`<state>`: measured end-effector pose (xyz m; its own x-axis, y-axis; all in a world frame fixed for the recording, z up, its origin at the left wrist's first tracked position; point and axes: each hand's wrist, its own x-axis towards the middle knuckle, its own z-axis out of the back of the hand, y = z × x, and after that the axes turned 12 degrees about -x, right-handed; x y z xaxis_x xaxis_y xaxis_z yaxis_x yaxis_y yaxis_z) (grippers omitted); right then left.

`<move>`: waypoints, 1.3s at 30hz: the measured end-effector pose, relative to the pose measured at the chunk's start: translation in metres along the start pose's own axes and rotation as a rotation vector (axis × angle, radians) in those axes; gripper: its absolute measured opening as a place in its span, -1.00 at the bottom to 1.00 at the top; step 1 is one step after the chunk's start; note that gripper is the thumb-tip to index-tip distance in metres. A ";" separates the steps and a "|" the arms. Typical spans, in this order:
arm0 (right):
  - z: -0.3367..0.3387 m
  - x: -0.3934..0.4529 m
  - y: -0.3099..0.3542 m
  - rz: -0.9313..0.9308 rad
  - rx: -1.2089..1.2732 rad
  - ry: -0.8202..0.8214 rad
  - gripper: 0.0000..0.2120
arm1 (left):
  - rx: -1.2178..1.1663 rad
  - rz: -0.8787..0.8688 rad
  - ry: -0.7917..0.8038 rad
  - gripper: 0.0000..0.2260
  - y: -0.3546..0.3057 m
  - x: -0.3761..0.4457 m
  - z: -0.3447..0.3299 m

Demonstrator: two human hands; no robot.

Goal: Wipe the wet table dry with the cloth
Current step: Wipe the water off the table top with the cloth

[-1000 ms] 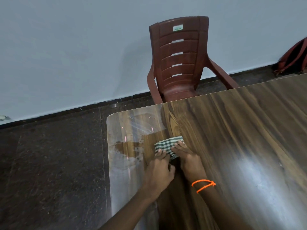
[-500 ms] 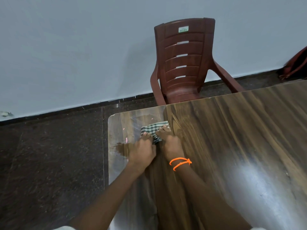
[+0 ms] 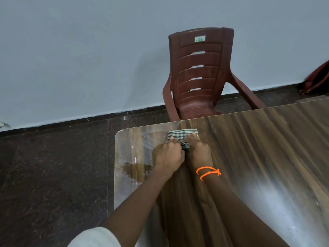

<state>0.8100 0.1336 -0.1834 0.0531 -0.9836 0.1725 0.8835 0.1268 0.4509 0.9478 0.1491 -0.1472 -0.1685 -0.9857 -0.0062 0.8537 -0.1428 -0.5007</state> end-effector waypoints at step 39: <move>-0.046 0.047 0.064 0.133 0.086 0.211 -0.50 | -0.035 0.082 -0.091 -0.80 0.088 0.007 0.032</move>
<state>0.8904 0.0900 -0.1864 0.2696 -0.9615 0.0530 0.8199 0.2581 0.5110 1.0376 0.1271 -0.1637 -0.0520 -0.9982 0.0297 0.8446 -0.0599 -0.5321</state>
